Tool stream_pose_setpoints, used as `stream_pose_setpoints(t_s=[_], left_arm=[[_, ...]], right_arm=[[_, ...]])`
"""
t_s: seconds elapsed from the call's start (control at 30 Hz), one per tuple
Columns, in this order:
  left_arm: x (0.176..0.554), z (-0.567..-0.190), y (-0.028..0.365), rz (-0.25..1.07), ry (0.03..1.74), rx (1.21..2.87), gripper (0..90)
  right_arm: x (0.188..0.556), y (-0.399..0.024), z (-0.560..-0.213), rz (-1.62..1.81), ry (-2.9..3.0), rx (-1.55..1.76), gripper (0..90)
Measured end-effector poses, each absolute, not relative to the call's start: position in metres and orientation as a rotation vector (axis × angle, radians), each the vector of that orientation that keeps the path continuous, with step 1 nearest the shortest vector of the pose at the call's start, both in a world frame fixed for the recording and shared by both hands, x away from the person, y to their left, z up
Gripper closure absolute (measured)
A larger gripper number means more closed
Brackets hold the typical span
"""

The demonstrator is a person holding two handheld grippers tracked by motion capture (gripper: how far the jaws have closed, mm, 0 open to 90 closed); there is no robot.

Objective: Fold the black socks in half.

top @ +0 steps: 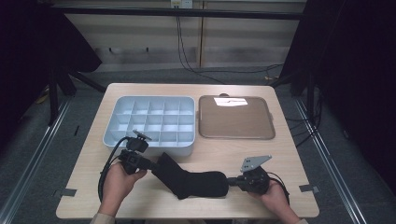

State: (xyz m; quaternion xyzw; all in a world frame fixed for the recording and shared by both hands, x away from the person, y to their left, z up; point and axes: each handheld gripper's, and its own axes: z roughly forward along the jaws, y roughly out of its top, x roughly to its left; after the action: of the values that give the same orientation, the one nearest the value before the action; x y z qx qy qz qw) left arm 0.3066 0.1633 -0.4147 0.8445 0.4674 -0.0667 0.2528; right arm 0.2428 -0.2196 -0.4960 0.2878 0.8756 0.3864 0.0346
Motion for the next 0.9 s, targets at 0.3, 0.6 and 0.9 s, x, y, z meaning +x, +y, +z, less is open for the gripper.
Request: stream_pose_setpoints(t_s=[0.3,0.6,0.9], left_arm=[[0.311,-0.407,0.167,-0.172,1.281,2.293,82.0],[0.314,-0.401,0.169,-0.178,1.273,2.297,82.0],[0.313,-0.391,0.163,-0.171,1.262,2.309,82.0]], right_arm=[[0.246,-0.207,-0.497,1.179,2.702,0.887,90.0],[0.249,-0.201,-0.498,1.181,2.698,0.894,90.0],[0.249,-0.193,-0.499,1.171,2.705,0.911,90.0]])
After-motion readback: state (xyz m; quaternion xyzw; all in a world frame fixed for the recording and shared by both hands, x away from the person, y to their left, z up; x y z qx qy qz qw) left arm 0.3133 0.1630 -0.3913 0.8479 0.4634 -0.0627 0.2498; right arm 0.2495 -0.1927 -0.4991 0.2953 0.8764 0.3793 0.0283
